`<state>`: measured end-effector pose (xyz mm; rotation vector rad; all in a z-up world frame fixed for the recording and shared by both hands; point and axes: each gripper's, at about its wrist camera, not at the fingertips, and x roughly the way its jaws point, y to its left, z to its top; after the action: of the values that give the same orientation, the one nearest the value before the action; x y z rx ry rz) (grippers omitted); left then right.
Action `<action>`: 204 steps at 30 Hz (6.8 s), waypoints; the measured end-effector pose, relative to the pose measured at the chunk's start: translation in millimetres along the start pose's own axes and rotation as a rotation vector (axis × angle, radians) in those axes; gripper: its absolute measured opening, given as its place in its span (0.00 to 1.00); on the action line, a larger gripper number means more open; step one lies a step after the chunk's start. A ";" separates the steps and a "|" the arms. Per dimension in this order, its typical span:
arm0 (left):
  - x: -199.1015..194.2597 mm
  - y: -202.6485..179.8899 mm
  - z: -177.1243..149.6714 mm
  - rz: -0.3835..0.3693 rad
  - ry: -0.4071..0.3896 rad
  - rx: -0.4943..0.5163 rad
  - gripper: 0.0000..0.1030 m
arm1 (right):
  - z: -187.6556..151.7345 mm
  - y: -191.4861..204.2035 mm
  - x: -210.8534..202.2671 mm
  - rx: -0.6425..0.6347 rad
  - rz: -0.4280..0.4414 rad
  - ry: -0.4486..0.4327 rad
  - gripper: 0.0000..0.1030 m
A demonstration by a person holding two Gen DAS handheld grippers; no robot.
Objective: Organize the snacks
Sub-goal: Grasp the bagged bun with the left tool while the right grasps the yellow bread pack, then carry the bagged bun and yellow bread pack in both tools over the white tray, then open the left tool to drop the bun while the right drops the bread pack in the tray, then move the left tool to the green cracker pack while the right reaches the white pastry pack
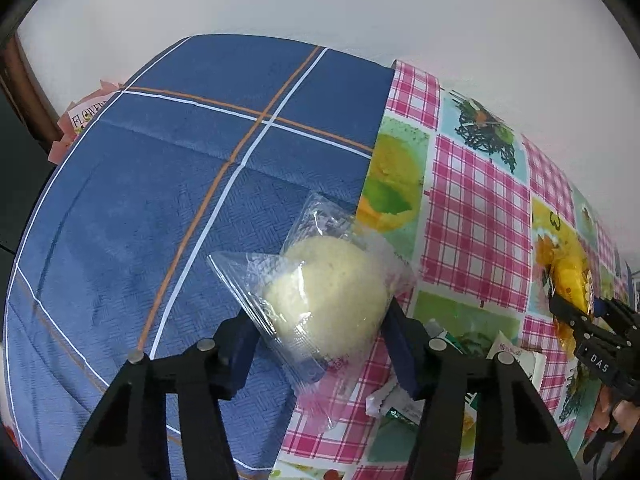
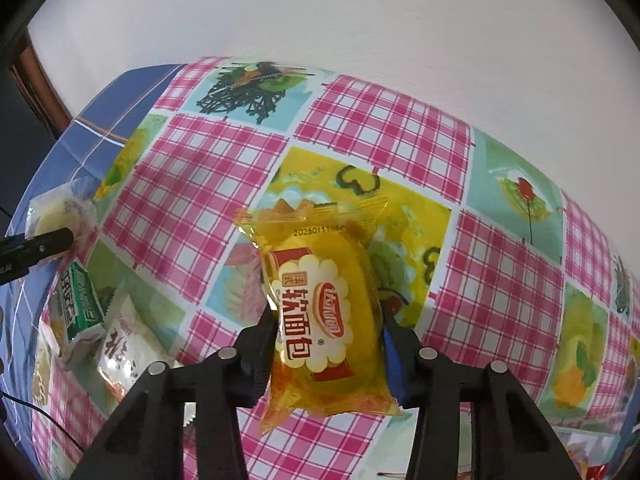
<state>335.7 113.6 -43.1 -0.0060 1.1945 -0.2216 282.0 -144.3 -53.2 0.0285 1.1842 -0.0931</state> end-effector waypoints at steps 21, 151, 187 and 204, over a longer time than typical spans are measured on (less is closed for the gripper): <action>-65.1 15.4 -63.7 -0.084 -0.025 -0.149 0.57 | -109.3 -36.2 -50.7 0.158 0.084 0.049 0.43; -129.3 -349.1 -223.4 -0.137 -0.045 0.175 0.76 | -287.3 -244.3 -204.5 0.628 -0.081 -0.014 0.65; -152.1 -203.6 -173.2 0.129 -0.204 0.000 1.00 | -222.8 -96.6 -183.4 0.381 -0.018 -0.056 1.00; -155.5 -135.1 -147.4 0.157 -0.273 -0.068 1.00 | -188.6 -38.2 -161.0 0.371 0.115 -0.162 1.00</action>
<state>123.0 25.1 62.0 -0.0021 0.9250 -0.0402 44.3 -159.6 25.7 0.4079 0.9888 -0.2084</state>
